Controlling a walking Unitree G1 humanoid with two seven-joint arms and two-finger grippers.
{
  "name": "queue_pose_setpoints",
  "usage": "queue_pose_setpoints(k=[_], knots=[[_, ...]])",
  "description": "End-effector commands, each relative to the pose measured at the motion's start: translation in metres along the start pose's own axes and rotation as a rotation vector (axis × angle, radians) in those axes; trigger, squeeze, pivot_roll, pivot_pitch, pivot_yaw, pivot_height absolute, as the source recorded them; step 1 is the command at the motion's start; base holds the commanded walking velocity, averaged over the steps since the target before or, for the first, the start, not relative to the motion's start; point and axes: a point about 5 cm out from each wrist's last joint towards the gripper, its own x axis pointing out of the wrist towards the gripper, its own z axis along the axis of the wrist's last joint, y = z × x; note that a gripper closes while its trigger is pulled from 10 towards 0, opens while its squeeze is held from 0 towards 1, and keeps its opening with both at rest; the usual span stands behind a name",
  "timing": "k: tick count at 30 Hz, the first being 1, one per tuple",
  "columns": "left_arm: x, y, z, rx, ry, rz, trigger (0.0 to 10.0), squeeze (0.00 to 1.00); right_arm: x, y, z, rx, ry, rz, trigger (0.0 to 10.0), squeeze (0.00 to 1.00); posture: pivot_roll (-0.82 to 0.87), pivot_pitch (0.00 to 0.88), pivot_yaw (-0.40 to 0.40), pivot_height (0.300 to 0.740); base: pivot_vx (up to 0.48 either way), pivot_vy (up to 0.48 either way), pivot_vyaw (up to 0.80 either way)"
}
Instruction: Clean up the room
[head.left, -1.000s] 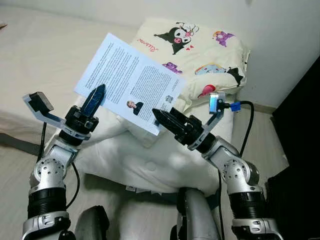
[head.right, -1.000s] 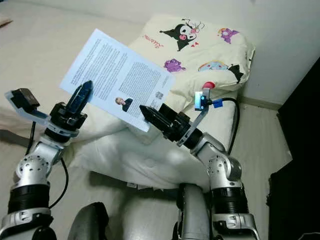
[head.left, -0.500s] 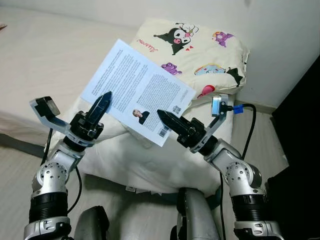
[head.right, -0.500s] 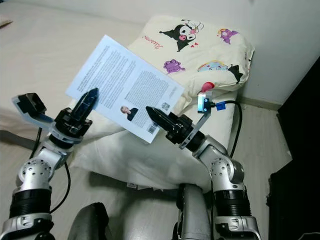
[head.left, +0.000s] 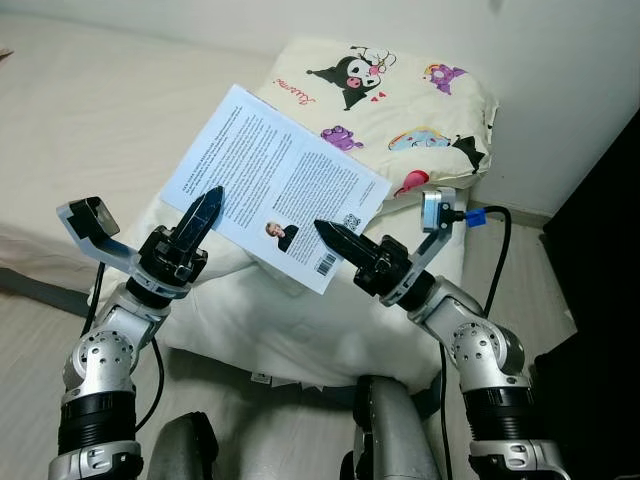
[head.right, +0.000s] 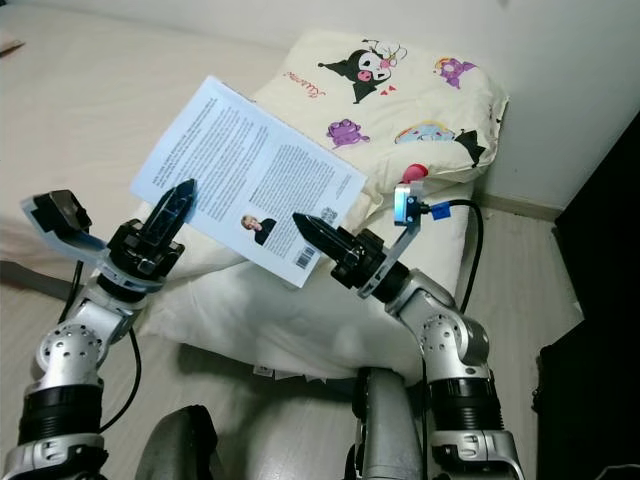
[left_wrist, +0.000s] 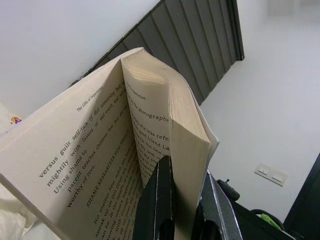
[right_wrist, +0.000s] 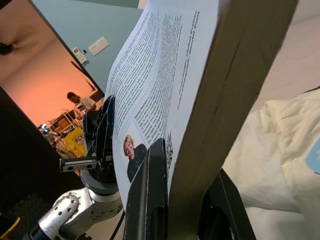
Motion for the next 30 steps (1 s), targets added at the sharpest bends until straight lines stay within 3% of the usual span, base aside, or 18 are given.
queue_pose_setpoints(k=[1,11,12,13,16,17,22,23,24,25,26,27,28,29,30], knots=[[0.005,0.0,-0.002,-0.005,-0.016,-0.019,0.0,0.0,0.001,-0.002,0.002,-0.01,0.003,-0.018,0.0,0.0,-0.12,0.173,-0.057,0.535,0.0,0.0,0.0],[0.001,0.01,0.003,0.019,-0.042,0.073,0.0,0.0,0.0,-0.004,0.001,-0.009,-0.01,-0.041,0.0,0.0,-0.12,0.175,-0.047,0.535,0.0,0.0,0.0],[0.001,0.016,0.002,0.035,-0.039,0.126,10.0,0.0,0.0,-0.004,0.001,-0.009,-0.016,-0.048,0.0,0.0,-0.12,0.17,-0.046,0.535,0.0,0.0,0.0],[0.0,0.024,0.001,0.043,-0.053,0.203,10.0,0.69,-0.001,-0.006,0.001,-0.012,-0.023,-0.063,0.0,0.0,-0.12,0.17,-0.046,0.535,0.0,0.0,0.0],[-0.001,0.029,0.0,0.047,-0.063,0.254,10.0,0.69,-0.001,-0.007,0.001,-0.014,-0.027,-0.073,0.0,0.0,-0.12,0.17,-0.046,0.535,0.0,0.0,0.0],[-0.004,0.033,-0.003,0.032,-0.065,0.285,10.0,1.0,-0.002,-0.011,0.001,-0.019,-0.032,-0.11,0.0,0.0,-0.12,0.168,-0.046,0.535,0.0,0.0,0.0],[-0.016,0.036,-0.009,0.01,-0.052,0.33,10.0,1.0,-0.003,-0.018,0.003,-0.024,-0.049,-0.17,0.0,0.0,-0.11,0.166,-0.044,0.535,0.0,0.0,0.0],[-0.027,0.04,-0.012,0.003,-0.039,0.37,10.0,1.0,-0.003,-0.02,0.005,-0.025,-0.063,-0.189,0.0,0.0,-0.11,0.169,-0.042,0.535,0.0,0.0,0.0],[-0.027,0.04,-0.012,0.003,-0.039,0.37,10.0,1.0,-0.003,-0.02,0.005,-0.025,-0.063,-0.189,0.0,0.0,-0.11,0.169,-0.042,0.535,0.0,0.0,0.0],[-0.042,0.044,-0.015,0.012,-0.009,0.426,10.0,1.0,-0.004,-0.023,0.006,-0.026,-0.07,-0.213,0.0,0.0,-0.11,0.167,-0.042,0.535,0.0,0.0,0.0],[-0.042,0.044,-0.015,0.012,-0.009,0.426,10.0,1.0,-0.004,-0.023,0.006,-0.026,-0.07,-0.213,0.0,0.0,-0.11,0.167,-0.042,0.535,0.0,0.0,0.0],[-0.06,0.051,-0.016,0.031,0.025,0.523,10.0,1.0,-0.005,-0.028,0.006,-0.026,-0.072,-0.25,0.0,0.0,-0.11,0.164,-0.04,0.535,0.0,0.0,0.0],[-0.06,0.051,-0.016,0.031,0.025,0.523,10.0,1.0,-0.005,-0.028,0.006,-0.026,-0.072,-0.25,0.0,0.0,-0.11,0.164,-0.04,0.535,0.0,0.0,0.0],[-0.093,0.066,-0.016,0.137,0.127,0.791,10.0,1.0,-0.008,-0.033,0.004,-0.042,-0.055,-0.288,0.0,0.0,-0.1,0.167,-0.038,0.535,0.0,0.0,0.0],[-0.093,0.066,-0.016,0.137,0.127,0.791,10.0,1.0,-0.008,-0.033,0.004,-0.042,-0.055,-0.288,0.0,0.0,-0.1,0.167,-0.038,0.535,0.0,0.0,0.0]])
